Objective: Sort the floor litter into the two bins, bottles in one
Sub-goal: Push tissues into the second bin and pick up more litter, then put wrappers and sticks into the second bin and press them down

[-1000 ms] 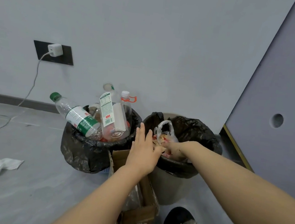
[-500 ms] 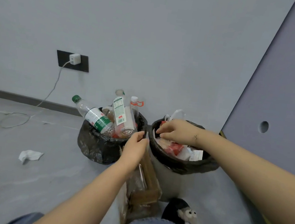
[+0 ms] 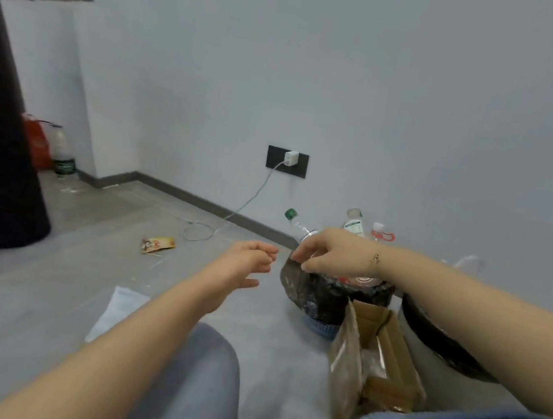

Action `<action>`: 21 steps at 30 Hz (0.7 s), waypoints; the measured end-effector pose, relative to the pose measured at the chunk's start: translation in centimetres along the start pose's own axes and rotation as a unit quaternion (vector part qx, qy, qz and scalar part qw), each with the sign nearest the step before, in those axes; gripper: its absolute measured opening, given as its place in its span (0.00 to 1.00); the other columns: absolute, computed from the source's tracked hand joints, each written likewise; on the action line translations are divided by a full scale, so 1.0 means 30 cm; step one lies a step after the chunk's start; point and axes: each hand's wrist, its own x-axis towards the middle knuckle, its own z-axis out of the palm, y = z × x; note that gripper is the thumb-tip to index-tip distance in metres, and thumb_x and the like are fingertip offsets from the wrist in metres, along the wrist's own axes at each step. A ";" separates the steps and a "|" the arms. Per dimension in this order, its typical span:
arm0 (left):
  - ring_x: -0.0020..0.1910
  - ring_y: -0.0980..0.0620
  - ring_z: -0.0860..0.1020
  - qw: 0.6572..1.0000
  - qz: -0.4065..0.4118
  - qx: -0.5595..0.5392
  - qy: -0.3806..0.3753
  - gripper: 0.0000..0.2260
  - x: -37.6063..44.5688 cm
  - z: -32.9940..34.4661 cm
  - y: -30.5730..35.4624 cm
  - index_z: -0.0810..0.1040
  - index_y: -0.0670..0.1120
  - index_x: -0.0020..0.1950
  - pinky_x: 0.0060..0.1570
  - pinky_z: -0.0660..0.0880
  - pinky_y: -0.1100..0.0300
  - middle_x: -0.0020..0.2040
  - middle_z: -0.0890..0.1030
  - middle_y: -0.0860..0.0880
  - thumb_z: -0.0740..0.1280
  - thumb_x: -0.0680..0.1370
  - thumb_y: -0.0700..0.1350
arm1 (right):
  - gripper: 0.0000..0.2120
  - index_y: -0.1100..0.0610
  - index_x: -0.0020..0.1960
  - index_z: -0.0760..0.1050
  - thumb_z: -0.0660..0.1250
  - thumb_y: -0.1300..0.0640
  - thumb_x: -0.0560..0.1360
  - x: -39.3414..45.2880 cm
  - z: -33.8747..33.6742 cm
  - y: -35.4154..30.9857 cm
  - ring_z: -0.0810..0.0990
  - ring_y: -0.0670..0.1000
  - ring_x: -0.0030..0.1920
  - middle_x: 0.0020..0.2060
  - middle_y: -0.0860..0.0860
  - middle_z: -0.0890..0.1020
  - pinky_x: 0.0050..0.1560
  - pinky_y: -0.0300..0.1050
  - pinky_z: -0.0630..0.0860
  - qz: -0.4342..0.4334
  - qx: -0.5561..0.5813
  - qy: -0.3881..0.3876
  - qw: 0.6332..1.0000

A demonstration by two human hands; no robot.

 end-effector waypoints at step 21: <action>0.52 0.54 0.74 0.968 -0.067 0.164 0.178 0.14 0.363 -0.679 -0.545 0.78 0.49 0.53 0.42 0.70 0.68 0.54 0.79 0.50 0.61 0.76 0.33 | 0.11 0.55 0.55 0.80 0.65 0.57 0.74 0.778 0.564 -0.063 0.80 0.55 0.49 0.52 0.53 0.81 0.41 0.44 0.78 0.060 0.104 -0.031 0.992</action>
